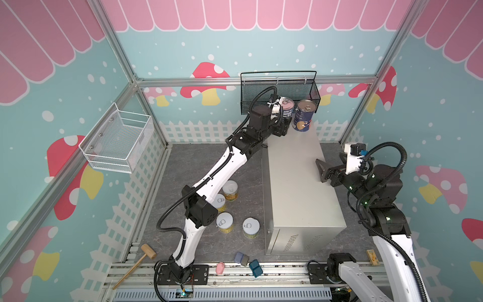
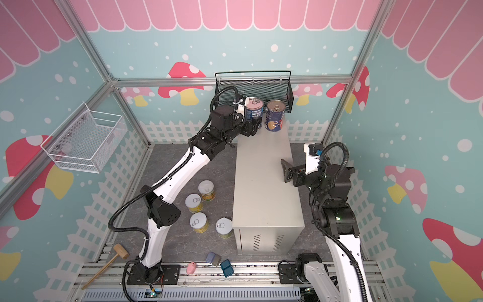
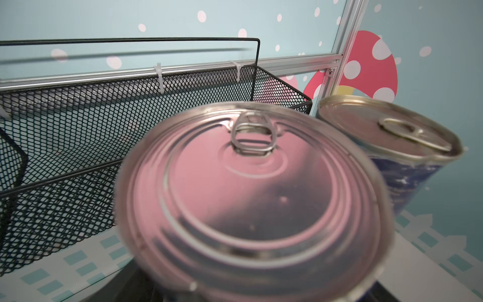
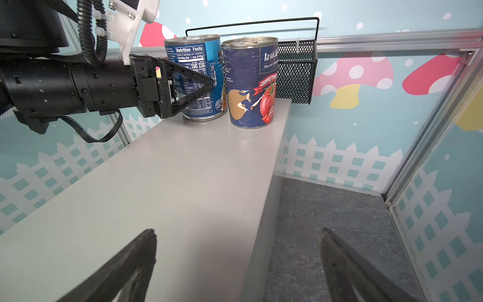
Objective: Place and organize the canned foods onto the counter
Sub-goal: 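Open the left gripper and release the Progresso can upright, then withdraw the left gripper down toward the yellow snack canisters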
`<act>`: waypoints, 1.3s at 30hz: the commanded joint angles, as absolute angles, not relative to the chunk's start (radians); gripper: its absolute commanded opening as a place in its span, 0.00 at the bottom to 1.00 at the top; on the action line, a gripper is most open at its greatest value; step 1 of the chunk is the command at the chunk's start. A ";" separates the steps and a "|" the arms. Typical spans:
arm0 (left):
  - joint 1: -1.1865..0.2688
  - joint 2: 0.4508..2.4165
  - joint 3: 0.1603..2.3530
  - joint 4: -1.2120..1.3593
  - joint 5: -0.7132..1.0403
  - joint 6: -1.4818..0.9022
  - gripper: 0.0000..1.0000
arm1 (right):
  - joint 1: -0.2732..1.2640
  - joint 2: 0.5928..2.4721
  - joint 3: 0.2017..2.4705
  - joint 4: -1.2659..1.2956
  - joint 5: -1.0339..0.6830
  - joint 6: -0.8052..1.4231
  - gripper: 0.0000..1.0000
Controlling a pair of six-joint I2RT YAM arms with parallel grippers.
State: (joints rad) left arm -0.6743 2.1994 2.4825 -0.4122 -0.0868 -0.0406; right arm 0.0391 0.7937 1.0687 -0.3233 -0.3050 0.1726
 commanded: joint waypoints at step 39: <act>-0.668 2.132 2.429 -0.365 -0.105 -0.038 0.99 | 0.041 0.784 1.055 -0.314 -0.332 0.172 0.98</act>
State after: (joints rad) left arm -0.6724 2.1963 2.4680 -0.3954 -0.0952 -0.0380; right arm 0.0391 0.7902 1.0615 -0.3237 -0.3141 0.1730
